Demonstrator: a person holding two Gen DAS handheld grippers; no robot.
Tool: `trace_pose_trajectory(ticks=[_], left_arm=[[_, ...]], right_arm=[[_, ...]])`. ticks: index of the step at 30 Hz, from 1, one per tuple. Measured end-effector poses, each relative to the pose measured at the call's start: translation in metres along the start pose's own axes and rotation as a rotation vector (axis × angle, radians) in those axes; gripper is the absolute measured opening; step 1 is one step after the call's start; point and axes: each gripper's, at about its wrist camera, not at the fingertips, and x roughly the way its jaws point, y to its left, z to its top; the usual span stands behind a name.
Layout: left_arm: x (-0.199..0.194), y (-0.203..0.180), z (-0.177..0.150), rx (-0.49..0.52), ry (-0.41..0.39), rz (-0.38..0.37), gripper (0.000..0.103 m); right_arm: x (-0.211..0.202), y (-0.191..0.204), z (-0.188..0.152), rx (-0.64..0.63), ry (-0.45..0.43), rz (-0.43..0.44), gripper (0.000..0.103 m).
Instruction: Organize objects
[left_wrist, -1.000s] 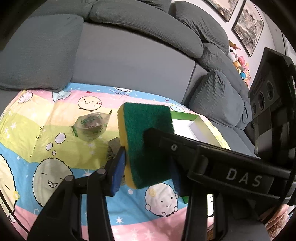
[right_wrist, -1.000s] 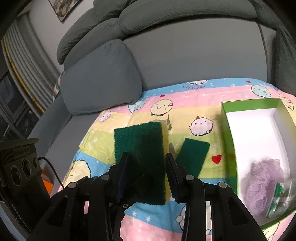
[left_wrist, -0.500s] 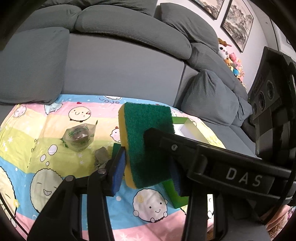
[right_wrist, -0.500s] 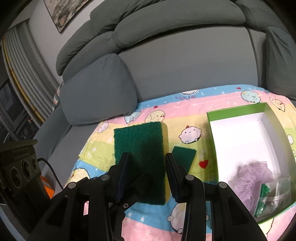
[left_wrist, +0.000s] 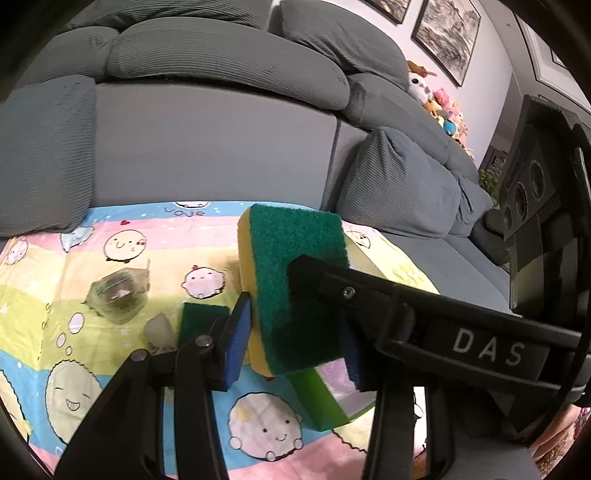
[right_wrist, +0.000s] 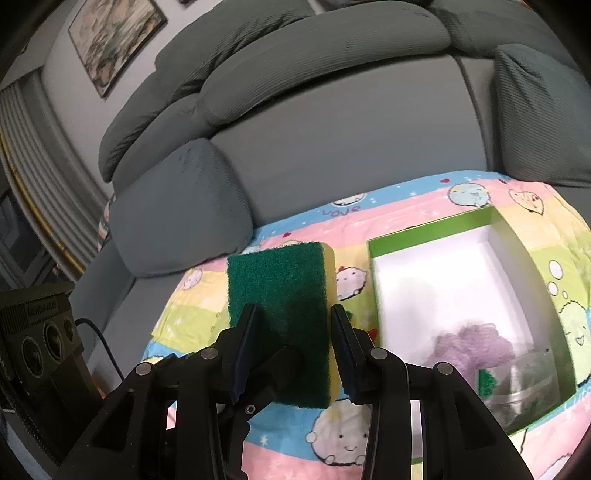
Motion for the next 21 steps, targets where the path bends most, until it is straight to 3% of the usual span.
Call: trace_pose_trajectory(ticks=[21], left_arm=[[0.069,-0.057,-0.007,0.034,0.109,-0.080,0.043]], right_arm=[[-0.020,-0.094,-0.001,0.144,0.017,-0.052,0.042]])
